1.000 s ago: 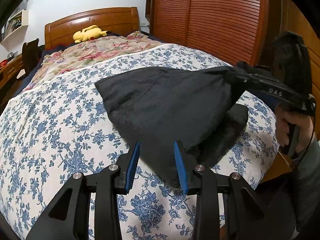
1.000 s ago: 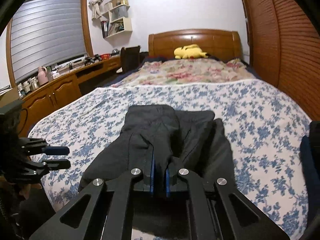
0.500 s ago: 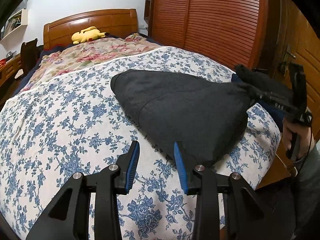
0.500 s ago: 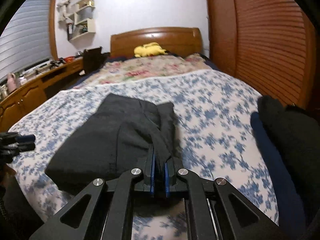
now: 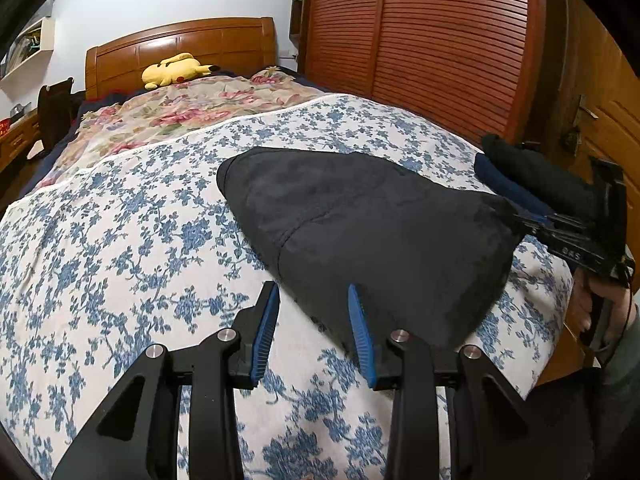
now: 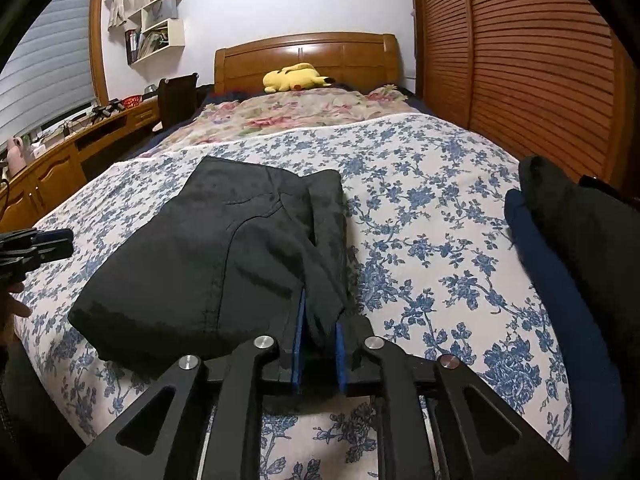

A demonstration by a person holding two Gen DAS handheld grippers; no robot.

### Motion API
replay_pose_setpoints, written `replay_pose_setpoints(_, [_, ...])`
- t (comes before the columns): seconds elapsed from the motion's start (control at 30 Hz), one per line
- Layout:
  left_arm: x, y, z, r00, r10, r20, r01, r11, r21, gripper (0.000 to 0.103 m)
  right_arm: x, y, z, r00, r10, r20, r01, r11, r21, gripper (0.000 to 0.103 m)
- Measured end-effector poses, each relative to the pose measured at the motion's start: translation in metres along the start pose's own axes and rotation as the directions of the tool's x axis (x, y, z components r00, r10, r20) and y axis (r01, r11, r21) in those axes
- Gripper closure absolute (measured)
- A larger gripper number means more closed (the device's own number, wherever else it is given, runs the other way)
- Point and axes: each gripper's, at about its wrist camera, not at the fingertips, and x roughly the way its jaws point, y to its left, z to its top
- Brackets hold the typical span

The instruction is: Fold large clothes

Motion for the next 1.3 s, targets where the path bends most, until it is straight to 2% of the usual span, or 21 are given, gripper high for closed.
replay_pose_setpoints(0.03, [0.004,0.001,0.003,1.000,0.001,0.000,-0.001,1.000,0.002,0.066,-0.002,0.000,0.000,1.000,-0.014,0.003,0.013,1.000,0.009,0.072])
replay_pose_setpoints(0.07, [0.008,0.002,0.005,1.000,0.000,-0.002,0.000,1.000,0.002,0.066,-0.004,-0.001,-0.002,1.000,-0.022,0.008,0.022,1.000,0.012,0.058])
replay_pose_setpoints(0.1, [0.012,0.004,0.008,1.000,-0.001,-0.003,0.001,1.000,0.004,0.066,-0.007,-0.001,-0.003,0.999,-0.031,0.014,0.031,0.999,0.015,0.049])
replay_pose_setpoints(0.13, [0.016,0.006,0.011,1.000,-0.002,-0.004,0.002,1.000,0.006,0.066,-0.010,-0.001,-0.005,0.999,-0.035,0.018,0.035,0.999,0.015,0.047])
replay_pose_setpoints(0.43, [0.063,0.026,0.038,1.000,0.000,-0.013,0.000,1.000,0.010,0.066,-0.013,0.007,-0.027,0.999,-0.039,-0.032,0.038,0.999,-0.013,0.046])
replay_pose_setpoints(1.0, [0.159,0.073,0.075,0.994,0.050,-0.096,-0.051,0.999,-0.009,0.066,0.029,0.008,-0.021,0.993,-0.017,-0.120,0.021,0.999,0.030,0.046])
replay_pose_setpoints(1.07, [0.173,0.077,0.078,0.992,0.052,-0.116,-0.053,0.999,-0.011,0.058,0.032,0.010,-0.021,0.992,-0.022,-0.128,0.026,0.999,0.028,0.046])
replay_pose_setpoints(1.13, [0.183,0.083,0.081,0.990,0.078,-0.120,-0.081,0.997,-0.021,0.036,0.034,0.009,-0.020,0.991,-0.019,-0.134,0.024,0.999,0.034,0.045])
replay_pose_setpoints(1.2, [0.190,0.091,0.085,0.990,0.071,-0.119,-0.078,0.995,-0.055,0.028,0.039,0.007,-0.020,0.989,-0.014,-0.147,0.021,0.999,0.047,0.041])
replay_pose_setpoints(1.3, [0.198,0.099,0.090,0.992,0.038,-0.118,-0.049,0.995,-0.092,0.025,0.047,0.004,-0.019,0.986,0.013,-0.163,0.000,0.997,0.076,0.041])
